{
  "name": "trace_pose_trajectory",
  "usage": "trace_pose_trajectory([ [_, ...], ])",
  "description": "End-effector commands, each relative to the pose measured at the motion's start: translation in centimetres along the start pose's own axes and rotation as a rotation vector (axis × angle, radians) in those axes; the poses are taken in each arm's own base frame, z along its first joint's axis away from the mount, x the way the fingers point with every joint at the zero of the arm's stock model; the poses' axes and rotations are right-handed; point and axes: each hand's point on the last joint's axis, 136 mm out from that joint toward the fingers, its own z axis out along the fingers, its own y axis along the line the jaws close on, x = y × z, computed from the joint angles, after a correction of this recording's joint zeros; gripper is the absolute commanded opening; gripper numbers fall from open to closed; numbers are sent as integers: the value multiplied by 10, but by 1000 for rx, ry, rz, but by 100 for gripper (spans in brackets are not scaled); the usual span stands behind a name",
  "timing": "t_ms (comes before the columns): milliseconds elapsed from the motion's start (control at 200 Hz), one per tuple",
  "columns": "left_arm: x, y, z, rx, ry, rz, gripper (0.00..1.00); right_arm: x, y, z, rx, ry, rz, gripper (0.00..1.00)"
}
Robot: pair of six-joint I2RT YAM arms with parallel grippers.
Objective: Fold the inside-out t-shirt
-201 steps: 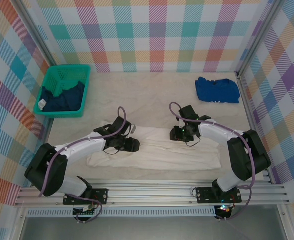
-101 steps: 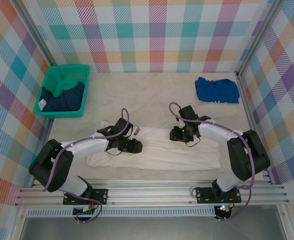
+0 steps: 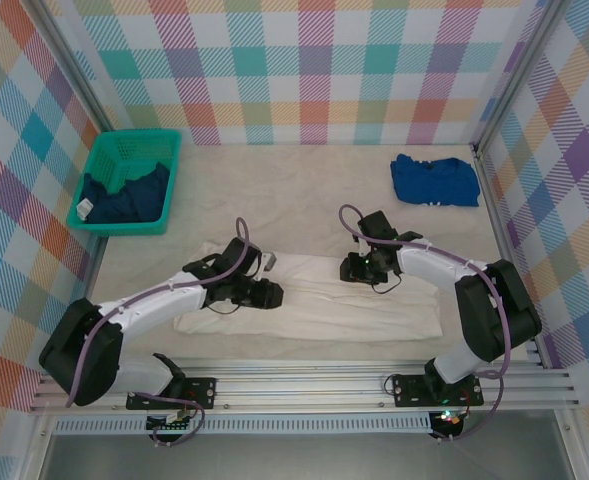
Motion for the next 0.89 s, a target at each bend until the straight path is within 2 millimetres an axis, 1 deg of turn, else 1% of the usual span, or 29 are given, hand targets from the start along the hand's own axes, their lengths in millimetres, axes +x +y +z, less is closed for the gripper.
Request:
trace_pose_trajectory([
  [0,-44,15,-7,-137,-172,-12,47,4,3,-2,-17,0,1,37],
  [55,-55,22,-2,-183,-187,-19,49,5,3,-3,-16,1,1,37],
  [120,-58,30,12,-223,-158,-18,52,5,3,-4,-16,-4,-1,38],
  [185,-58,28,27,-211,-111,-9,53,5,3,-6,-14,-8,-3,38],
  [255,-47,22,40,-176,-40,-8,53,5,3,-7,-10,-8,-7,38],
  [310,-34,16,44,-146,3,3,53,5,2,-8,-8,-11,-7,38],
  [480,10,-1,39,-38,110,-15,51,8,0,-3,-7,0,-1,38],
  [580,27,-6,33,-15,154,-21,51,9,0,0,-11,6,2,38],
  [795,49,-24,22,73,252,-51,50,7,3,0,-20,7,-1,38],
  [845,46,-26,15,75,236,-38,50,6,4,-1,-22,2,-3,38],
  [890,37,-25,7,50,185,-24,50,5,4,-2,-25,-1,-5,38],
])
